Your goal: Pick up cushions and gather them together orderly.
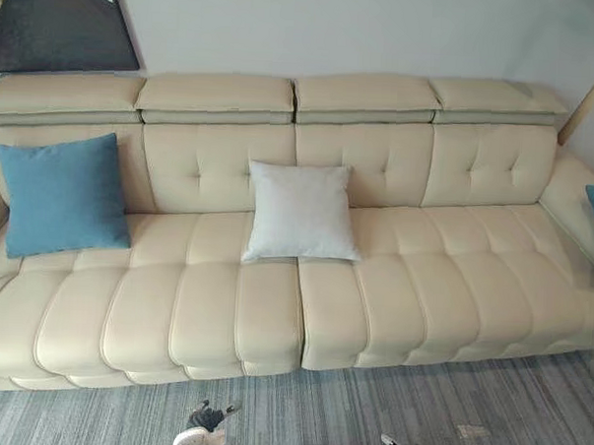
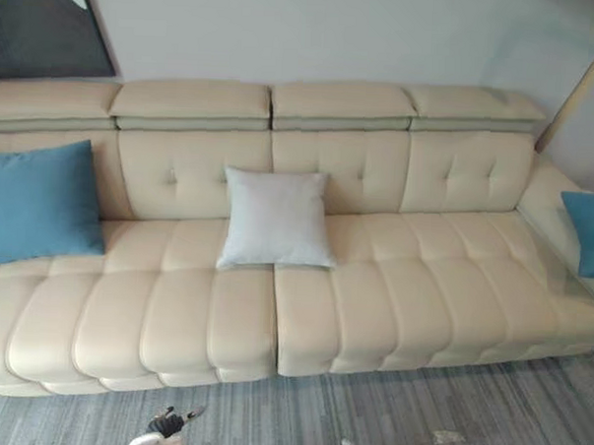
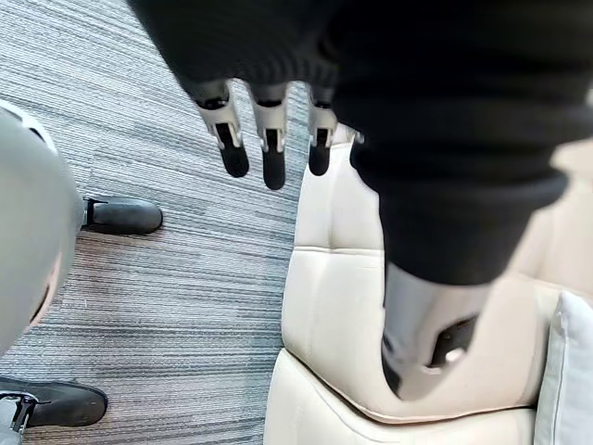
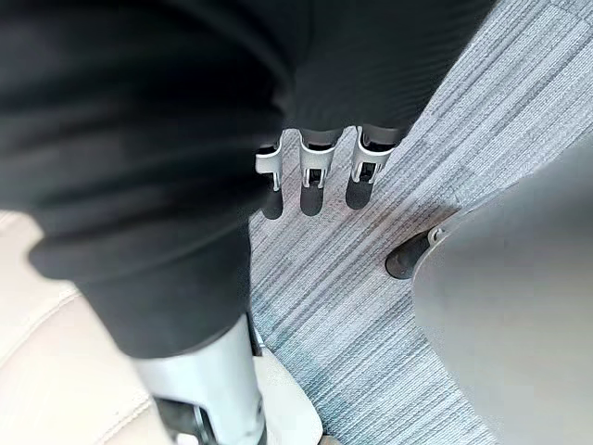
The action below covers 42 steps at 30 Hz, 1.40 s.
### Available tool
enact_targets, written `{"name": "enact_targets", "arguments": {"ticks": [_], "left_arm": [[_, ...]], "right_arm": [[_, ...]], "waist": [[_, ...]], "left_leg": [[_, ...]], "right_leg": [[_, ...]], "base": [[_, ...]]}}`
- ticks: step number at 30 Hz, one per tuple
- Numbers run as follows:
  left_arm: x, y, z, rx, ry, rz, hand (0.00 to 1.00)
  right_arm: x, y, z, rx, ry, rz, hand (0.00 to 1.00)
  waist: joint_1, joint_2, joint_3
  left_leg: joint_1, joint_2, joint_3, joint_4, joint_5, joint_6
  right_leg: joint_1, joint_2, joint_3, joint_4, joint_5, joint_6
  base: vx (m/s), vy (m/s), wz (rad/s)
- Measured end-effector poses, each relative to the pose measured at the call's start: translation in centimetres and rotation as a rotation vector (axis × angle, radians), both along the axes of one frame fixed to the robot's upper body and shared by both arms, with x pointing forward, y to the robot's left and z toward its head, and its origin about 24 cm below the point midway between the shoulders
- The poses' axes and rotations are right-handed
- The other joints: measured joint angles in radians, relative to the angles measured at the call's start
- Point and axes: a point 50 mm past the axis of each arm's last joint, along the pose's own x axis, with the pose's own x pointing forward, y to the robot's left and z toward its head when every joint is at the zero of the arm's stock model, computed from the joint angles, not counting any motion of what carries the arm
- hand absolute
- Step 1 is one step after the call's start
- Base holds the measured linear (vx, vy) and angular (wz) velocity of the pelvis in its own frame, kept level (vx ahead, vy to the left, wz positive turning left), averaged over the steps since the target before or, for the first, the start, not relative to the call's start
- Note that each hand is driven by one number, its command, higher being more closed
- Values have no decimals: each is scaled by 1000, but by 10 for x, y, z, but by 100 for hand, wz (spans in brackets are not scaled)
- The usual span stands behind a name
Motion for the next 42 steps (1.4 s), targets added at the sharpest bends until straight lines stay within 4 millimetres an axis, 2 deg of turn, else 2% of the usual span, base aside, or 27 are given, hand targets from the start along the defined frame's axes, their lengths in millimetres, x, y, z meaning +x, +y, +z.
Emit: {"name": "enact_targets", "arguments": {"ticks": [8,16,20,22,25,26,30,32,33,34,35,36,37,38,39,40,42], "left_arm": [[-1,1,0,3,1,1,0],[-5,7,-2,16,32,-5,0],[-5,7,-2,23,38,-14,0],[-2,8,-1,26,29,-16,0],[-2,10,0,30,29,-14,0],[-2,8,-1,26,30,-12,0],[-1,9,0,29,29,-10,0],[-1,11,0,32,25,-4,0],[0,11,0,34,23,-5,0],[1,12,1,38,18,-7,0],[2,13,1,40,17,-8,0],[2,13,1,42,18,-10,0],[2,13,1,44,19,-23,0],[5,8,1,44,16,-59,0],[6,5,1,37,15,-74,0],[11,-3,1,19,4,-84,0],[29,-20,5,-14,-42,-123,0]], "right_arm": [[2,1,0,0,0,7,0],[9,3,1,-21,9,85,0],[10,1,1,-31,10,94,0],[12,1,2,-36,9,102,0],[17,-1,4,-53,-7,111,0],[19,-4,5,-66,-10,117,0],[21,-2,5,-65,-14,141,0],[29,0,7,-65,-34,156,0],[31,1,7,-65,-39,161,0],[34,1,8,-65,-44,163,0],[37,2,8,-64,-51,165,0],[36,2,8,-63,-48,163,0],[32,2,7,-64,-38,163,0],[30,-1,7,-72,-32,162,0],[30,-3,8,-83,-32,173,0],[35,-7,9,-98,-44,172,0],[38,-15,12,-117,-55,155,0]], "waist": [[0,-1,0],[-1,-3,5],[-4,0,26],[-4,-3,41],[-1,-4,65],[-1,4,62],[-3,-1,64],[-8,1,63],[-8,0,64],[-7,9,76],[-10,8,82],[-12,6,82],[-17,6,82],[-22,15,83],[-25,20,84],[-35,31,89],[-45,62,106]], "left_leg": [[-5,-1,-8,0,0,0],[-7,1,-11,0,0,0],[4,4,-1,7,-1,-2],[-2,12,14,44,-21,-7],[-43,33,11,176,-95,-16],[-54,40,28,192,-114,-19],[-51,66,163,224,-162,-46],[-49,103,297,274,-199,-50],[-46,116,342,281,-201,-48],[-31,137,418,284,-203,-44],[-14,147,465,284,-203,-44],[6,155,506,289,-203,-45],[27,169,534,307,-203,-44],[45,181,552,321,-202,-44],[57,185,564,324,-202,-44],[75,188,585,316,-202,-45],[107,178,619,288,-187,-67]], "right_leg": [[0,-4,-18,0,0,1],[2,-5,-28,-1,0,2],[16,-4,-27,-1,0,2],[17,-1,-15,3,0,1],[-7,14,45,21,0,0],[-33,21,72,28,1,-1],[-99,61,206,34,25,-14],[-153,100,276,26,67,-35],[-169,109,260,23,78,-51],[-194,101,153,24,85,-104],[-210,80,39,42,89,-134],[-224,61,-68,65,101,-150],[-227,53,-204,90,110,-137],[-226,55,-343,109,97,-156],[-224,49,-434,122,72,-185],[-225,38,-489,153,38,-189],[-249,47,-470,222,-3,-185]], "base": [[0,0,3],[0,0,1],[0,0,0],[-46,-17,-18],[-61,-20,-53],[-54,-1,-71],[-16,26,-115],[16,9,-171],[10,-33,-184],[6,-40,-165],[30,-52,-179],[47,-39,-163],[110,-162,-166],[120,-202,-148],[130,-228,-113],[115,-118,-83],[102,-57,-68]]}}
